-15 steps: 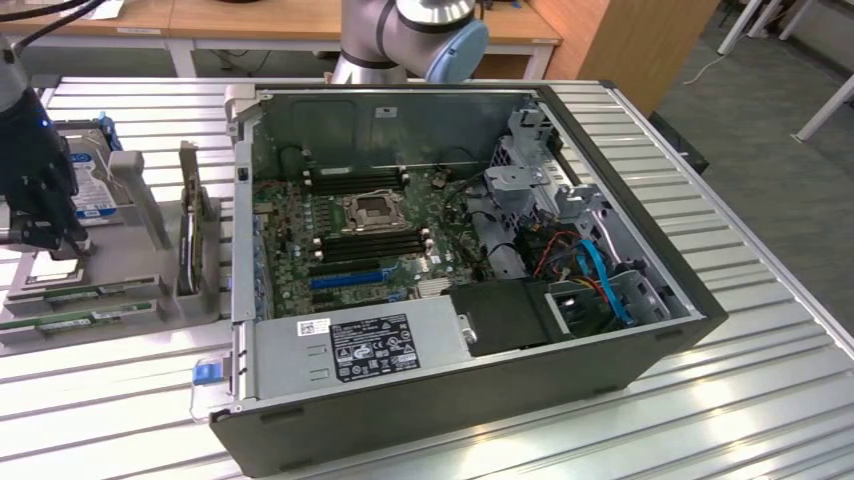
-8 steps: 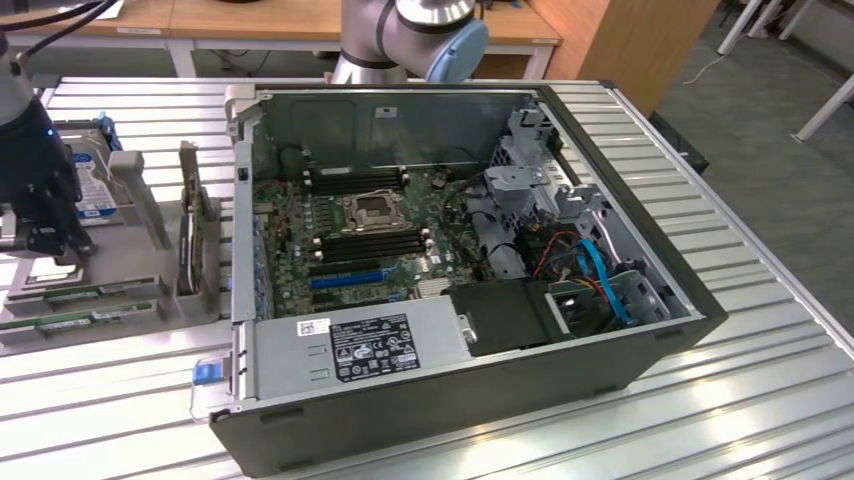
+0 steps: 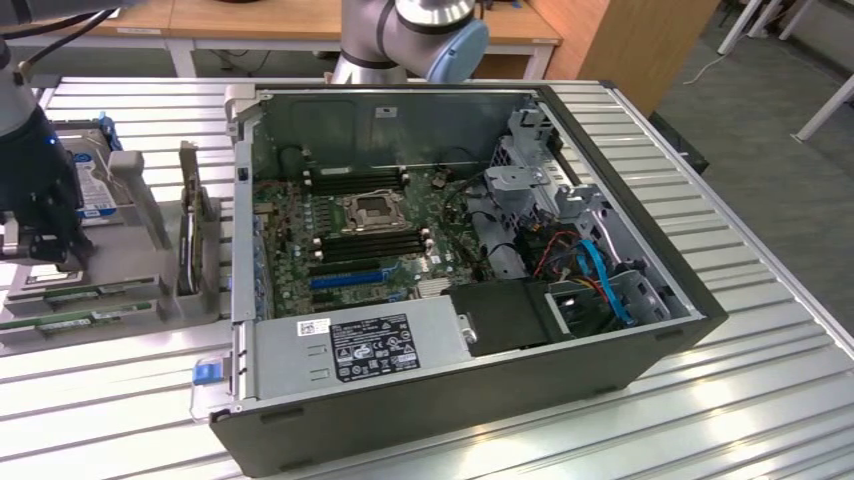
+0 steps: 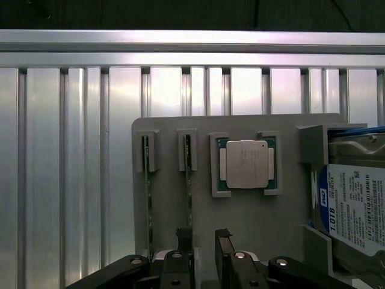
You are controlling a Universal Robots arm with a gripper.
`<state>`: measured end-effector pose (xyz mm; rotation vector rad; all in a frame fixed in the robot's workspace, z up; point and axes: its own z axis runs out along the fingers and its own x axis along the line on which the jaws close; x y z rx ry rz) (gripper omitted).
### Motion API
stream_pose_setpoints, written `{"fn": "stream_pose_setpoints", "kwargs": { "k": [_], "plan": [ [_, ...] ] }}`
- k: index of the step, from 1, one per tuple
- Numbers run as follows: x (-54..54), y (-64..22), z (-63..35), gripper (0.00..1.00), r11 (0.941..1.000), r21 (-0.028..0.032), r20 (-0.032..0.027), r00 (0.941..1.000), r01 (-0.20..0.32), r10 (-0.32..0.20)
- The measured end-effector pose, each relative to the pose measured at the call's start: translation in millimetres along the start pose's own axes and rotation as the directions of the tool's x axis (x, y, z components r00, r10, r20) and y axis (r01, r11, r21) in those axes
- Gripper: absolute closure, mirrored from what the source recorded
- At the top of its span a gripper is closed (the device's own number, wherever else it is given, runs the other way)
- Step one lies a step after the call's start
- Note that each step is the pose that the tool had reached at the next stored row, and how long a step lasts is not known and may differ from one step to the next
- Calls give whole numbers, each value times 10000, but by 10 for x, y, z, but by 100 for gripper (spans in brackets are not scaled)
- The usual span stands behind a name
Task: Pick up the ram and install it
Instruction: 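Pick up the ram and move it above insertion slot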
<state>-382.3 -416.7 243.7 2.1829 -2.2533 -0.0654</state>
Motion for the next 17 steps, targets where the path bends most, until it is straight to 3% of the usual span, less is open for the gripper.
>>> {"fn": "stream_pose_setpoints", "kwargs": {
  "k": [2, 7, 17],
  "plan": [
    [75, -2, -3, 71, 10000, -1, 0, 10000, 0, 0],
    [140, -5, -4, 71, 10000, 0, 1, 10000, 0, 0],
    [196, -7, -5, 71, 10000, 1, 2, 10000, 1, -1]
  ]
}}
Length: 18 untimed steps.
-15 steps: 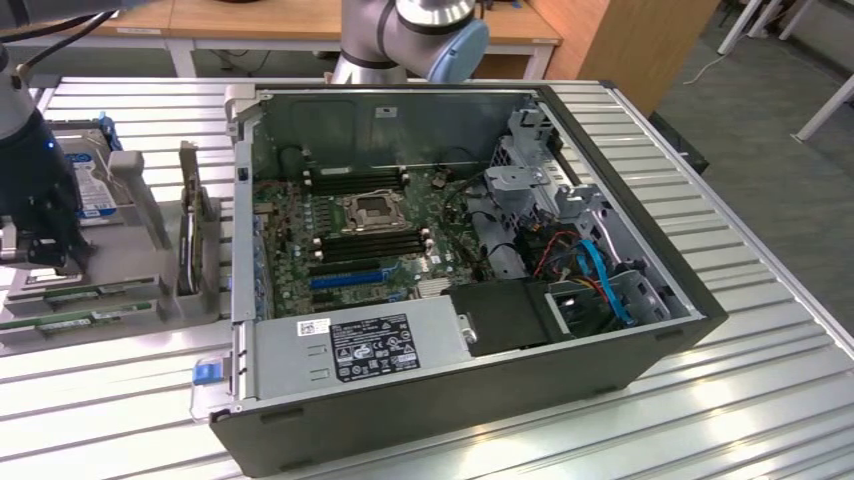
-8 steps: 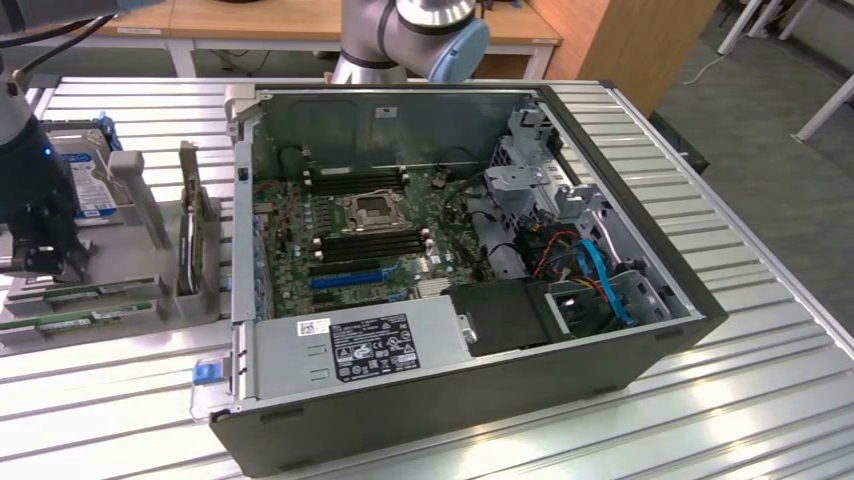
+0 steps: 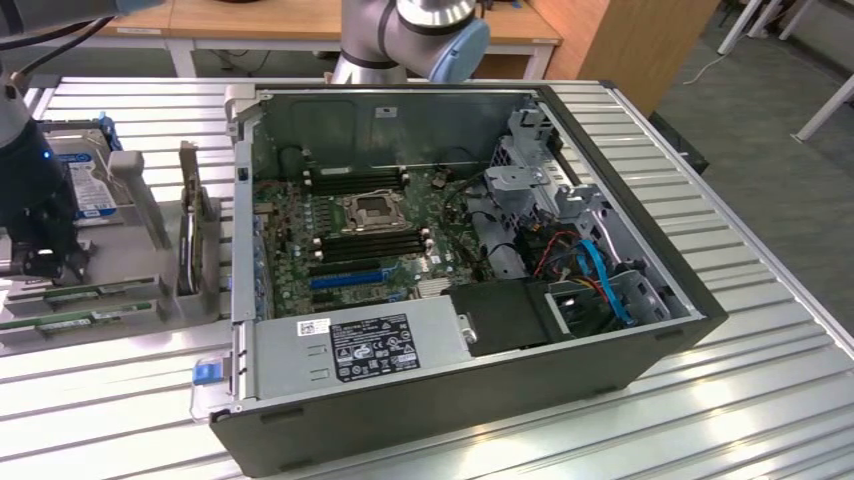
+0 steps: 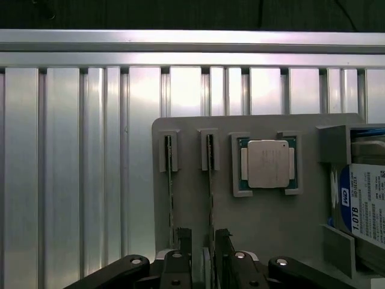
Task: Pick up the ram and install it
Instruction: 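Pick up the ram and move it above insertion slot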
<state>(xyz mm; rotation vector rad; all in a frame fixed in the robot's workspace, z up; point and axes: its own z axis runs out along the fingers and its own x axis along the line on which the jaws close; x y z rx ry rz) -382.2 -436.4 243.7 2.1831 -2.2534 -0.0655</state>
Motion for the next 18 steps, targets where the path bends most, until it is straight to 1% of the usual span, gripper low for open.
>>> {"fn": "stream_pose_setpoints", "kwargs": {
  "k": [11, 18],
  "plan": [
    [116, -3, -4, 71, 10000, -2, -1, 10000, -1, 1],
    [128, -4, -5, 71, 10000, -2, -1, 10000, 0, 0]
  ]
}}
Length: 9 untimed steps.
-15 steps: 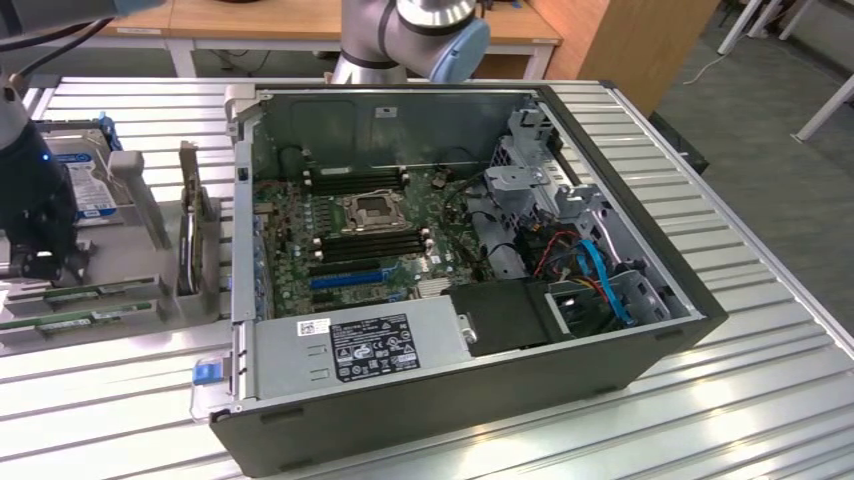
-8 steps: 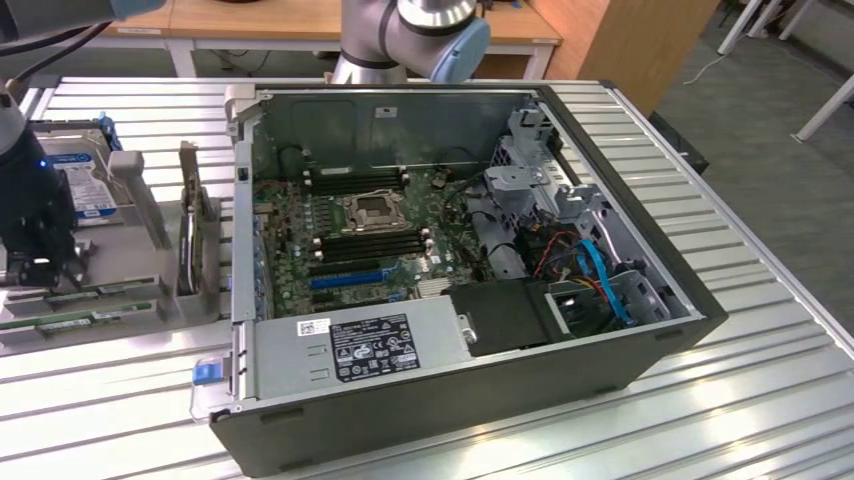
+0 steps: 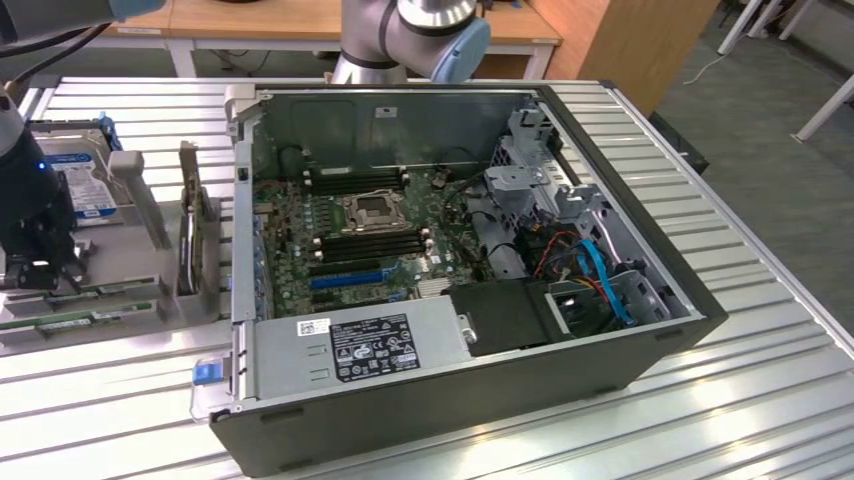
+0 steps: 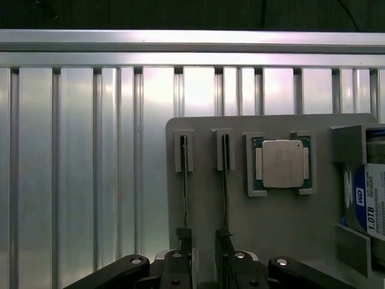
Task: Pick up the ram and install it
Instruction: 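Pick up the ram and move it above insertion slot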
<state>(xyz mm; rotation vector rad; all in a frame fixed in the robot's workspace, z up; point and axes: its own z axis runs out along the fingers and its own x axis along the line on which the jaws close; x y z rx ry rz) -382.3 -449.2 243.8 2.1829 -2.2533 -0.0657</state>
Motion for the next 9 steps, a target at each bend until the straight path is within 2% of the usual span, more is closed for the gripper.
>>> {"fn": "stream_pose_setpoints", "kwargs": {
  "k": [9],
  "plan": [
    [21, -3, 68, 71, 10000, 0, 16, 10000, 1, -1]
  ]
}}
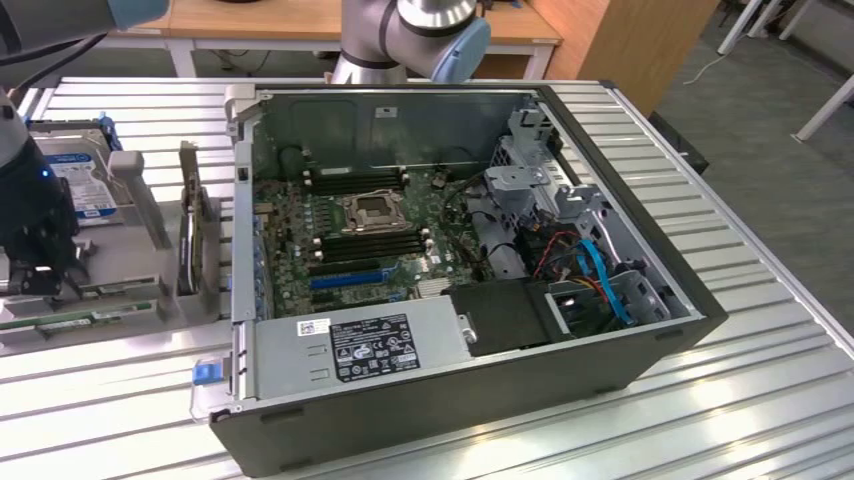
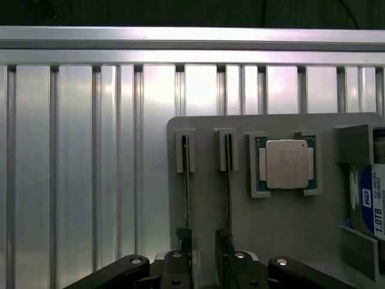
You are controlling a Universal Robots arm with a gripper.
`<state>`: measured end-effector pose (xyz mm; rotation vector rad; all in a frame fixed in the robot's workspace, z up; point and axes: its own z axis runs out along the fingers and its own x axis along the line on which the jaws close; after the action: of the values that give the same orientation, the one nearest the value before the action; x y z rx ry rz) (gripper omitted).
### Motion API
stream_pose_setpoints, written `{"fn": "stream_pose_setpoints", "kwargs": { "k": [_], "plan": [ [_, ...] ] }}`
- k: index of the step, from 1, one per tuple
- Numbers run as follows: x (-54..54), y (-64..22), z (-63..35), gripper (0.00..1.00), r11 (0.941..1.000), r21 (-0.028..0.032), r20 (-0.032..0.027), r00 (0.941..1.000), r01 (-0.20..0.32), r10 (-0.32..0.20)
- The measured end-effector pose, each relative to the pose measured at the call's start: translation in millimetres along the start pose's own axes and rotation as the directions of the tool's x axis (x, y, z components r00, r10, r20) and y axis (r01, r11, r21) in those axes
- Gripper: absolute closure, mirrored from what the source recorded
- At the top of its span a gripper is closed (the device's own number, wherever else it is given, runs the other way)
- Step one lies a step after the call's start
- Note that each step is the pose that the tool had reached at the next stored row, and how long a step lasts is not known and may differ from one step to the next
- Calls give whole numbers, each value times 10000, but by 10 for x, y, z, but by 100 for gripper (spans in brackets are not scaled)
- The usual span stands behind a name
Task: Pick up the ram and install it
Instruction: 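Pick up the ram and move it above insertion slot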
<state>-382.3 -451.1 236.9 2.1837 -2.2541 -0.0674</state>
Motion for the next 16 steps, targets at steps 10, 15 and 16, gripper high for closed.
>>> {"fn": "stream_pose_setpoints", "kwargs": {
  "k": [10, 15, 16],
  "plan": [
    [22, -4, 103, 71, 10000, 0, 0, 10000, -1, 1],
    [30, -5, 151, 71, 10000, 0, 0, 10000, -1, 1],
    [31, -5, 152, 71, 10000, -1, -1, 10000, -1, 1]
  ]
}}
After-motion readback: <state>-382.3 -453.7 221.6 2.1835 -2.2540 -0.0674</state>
